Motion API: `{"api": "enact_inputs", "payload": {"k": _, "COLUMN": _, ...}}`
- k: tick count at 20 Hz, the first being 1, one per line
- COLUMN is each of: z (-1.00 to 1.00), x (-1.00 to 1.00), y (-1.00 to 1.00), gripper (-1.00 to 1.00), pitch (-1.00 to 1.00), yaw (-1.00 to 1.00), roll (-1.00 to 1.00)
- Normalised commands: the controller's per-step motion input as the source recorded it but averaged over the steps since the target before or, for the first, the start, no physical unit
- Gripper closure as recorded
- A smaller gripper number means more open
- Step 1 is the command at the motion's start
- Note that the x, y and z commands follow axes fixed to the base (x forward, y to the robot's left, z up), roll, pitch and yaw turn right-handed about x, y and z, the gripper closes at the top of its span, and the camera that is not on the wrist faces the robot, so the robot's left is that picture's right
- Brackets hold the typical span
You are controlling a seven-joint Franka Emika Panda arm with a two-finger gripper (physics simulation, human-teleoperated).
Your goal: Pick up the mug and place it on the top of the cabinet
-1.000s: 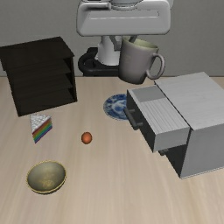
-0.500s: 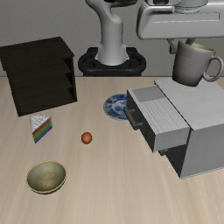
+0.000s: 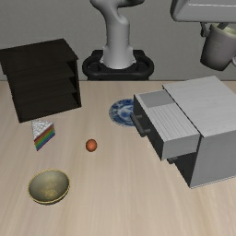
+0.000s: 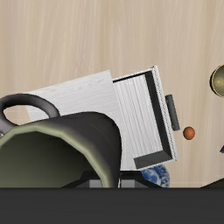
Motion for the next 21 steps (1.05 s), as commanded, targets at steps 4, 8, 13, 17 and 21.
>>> {"api": "enact_inputs", "payload": {"k": 4, "z": 0.00, "x": -0.75, "y": 0.25, "gripper": 1.00, "pitch": 0.00, "yaw": 0.00, "roll": 0.00}}
{"api": "enact_inputs", "payload": {"k": 8, "z": -0.50, "x": 0.00, "y": 0.50, "gripper": 1.00, "pitch": 0.00, "yaw": 0.00, "roll": 0.00}}
{"api": "enact_inputs", "payload": {"k": 13, "z": -1.00, "x": 0.00, "y": 0.00, "gripper": 1.00, "pitch": 0.00, "yaw": 0.00, "roll": 0.00}}
{"api": "enact_inputs", "payload": {"k": 17, "z": -0.75, "x": 0.00, "y": 0.00, "gripper": -1.00, "pitch": 0.00, "yaw": 0.00, "roll": 0.00}}
{"api": "enact_inputs", "payload": {"k": 21, "z": 0.00, "x": 0.00, "y": 0.00, "gripper": -1.00, "pitch": 0.00, "yaw": 0.00, "roll": 0.00}}
